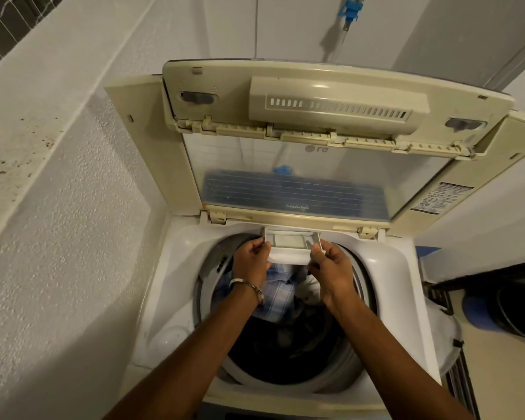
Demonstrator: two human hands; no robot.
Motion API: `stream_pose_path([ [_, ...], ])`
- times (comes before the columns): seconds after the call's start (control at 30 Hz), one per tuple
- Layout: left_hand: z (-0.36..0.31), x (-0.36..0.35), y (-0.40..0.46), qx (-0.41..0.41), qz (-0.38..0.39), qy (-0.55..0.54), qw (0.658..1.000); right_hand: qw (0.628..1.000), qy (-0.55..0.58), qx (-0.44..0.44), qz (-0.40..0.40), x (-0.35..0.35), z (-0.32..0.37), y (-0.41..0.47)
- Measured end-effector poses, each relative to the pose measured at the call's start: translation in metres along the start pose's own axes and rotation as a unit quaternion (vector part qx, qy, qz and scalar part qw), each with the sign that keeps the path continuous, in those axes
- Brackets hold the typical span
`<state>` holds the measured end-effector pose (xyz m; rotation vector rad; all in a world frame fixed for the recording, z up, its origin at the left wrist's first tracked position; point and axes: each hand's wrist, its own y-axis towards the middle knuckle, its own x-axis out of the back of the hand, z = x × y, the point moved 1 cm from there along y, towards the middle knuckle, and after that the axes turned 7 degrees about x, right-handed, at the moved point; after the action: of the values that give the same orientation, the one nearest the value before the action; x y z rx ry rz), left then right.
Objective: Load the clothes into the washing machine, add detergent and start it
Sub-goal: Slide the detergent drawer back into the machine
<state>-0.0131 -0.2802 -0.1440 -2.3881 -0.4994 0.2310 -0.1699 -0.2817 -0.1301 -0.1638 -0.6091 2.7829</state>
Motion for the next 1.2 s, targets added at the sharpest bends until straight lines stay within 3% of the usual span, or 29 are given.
stream_pose_path([
  [0.23,-0.004,0.002,0.009,0.022,0.021,-0.031,0.999,0.999,0.006,0.017,-0.033,-0.008,-0.004,0.004],
  [0.37,-0.005,0.000,0.014,0.046,0.012,-0.075,0.996,0.995,-0.019,-0.015,-0.102,-0.012,-0.013,0.017],
  [0.5,-0.003,-0.002,0.013,0.095,0.002,-0.138,0.986,0.988,0.051,-0.072,-0.130,-0.017,-0.016,0.013],
  [0.73,-0.005,-0.009,0.007,0.158,0.043,-0.184,0.969,0.981,0.141,-0.134,-0.025,-0.026,-0.003,0.008],
  [1.07,-0.020,-0.014,0.009,0.164,0.073,-0.290,0.940,0.971,0.202,-0.129,0.017,-0.028,0.007,0.016],
  [1.2,-0.023,-0.016,0.009,0.161,0.077,-0.279,0.943,0.975,0.188,-0.116,0.037,-0.030,0.010,0.007],
])
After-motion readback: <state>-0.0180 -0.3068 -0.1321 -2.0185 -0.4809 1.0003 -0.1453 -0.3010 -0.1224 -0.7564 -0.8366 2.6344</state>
